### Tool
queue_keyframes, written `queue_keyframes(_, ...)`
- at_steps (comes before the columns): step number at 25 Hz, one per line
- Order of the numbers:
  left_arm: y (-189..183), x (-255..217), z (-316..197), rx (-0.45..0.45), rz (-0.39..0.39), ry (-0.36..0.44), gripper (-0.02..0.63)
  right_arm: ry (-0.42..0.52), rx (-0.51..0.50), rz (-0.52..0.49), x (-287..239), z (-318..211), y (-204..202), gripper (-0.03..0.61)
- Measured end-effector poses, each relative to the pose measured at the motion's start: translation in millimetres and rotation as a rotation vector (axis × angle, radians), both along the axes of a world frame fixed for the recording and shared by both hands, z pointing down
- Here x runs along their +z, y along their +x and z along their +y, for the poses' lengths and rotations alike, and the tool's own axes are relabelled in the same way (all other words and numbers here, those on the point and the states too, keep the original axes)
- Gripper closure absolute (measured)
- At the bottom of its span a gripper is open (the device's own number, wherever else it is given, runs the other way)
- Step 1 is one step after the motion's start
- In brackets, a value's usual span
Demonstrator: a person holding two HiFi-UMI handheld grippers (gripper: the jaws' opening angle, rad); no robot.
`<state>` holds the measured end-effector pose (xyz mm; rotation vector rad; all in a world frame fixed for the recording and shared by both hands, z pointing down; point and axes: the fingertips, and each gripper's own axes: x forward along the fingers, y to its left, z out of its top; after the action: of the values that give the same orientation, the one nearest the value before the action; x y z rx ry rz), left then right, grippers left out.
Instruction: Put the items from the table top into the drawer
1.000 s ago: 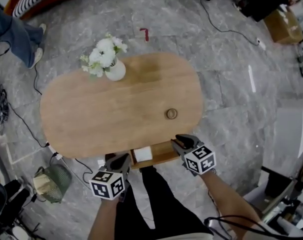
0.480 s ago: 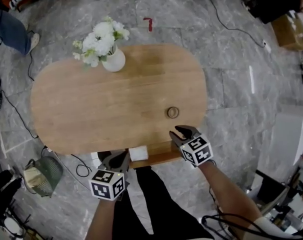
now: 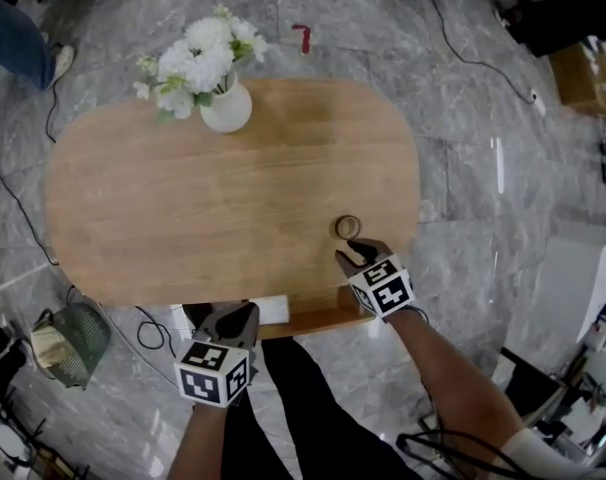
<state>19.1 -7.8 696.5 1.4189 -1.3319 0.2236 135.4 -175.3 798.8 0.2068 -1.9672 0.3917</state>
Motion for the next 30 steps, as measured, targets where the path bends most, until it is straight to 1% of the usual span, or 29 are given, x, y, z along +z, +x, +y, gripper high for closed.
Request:
queue_keyframes(4,-5,4,5,-0.015,0.003,-0.012,0.612,0.043,-0.037,0.034,13,-5,-6,0.441)
queue_keyframes(8,-5,7,9,-0.015,0.008,-0.018,0.612,0.076,-0.036,0.053,17,-16,-13,0.440)
queue_keyframes(13,-4,12,9,-0.023,0.022,-0.017,0.612,0.093,-0.088,0.136,34,-19,-10,0.443)
queue_keyframes(14,-2,12,8,-0.021,0.025,-0.016,0.612,0.101,-0.103,0.151,37,-19,-9,0.461)
queue_keyframes(15,-1,13,7,-0.020,0.028,-0.014,0.612,0.112,-0.117,0.161,38,-20,-8,0.505)
queue_keyframes(17,0,13,7,-0.017,0.033,-0.011,0.612,0.127,-0.140,0.165,37,-18,-9,0.518)
queue_keyframes(20,0,12,9,-0.013,0.036,-0.009,0.612,0.137,-0.162,0.151,31,-11,-11,0.520)
queue_keyframes(30,-8,19,21,0.020,0.045,-0.009,0.612,0.098,-0.094,0.137,25,19,-3,0.520)
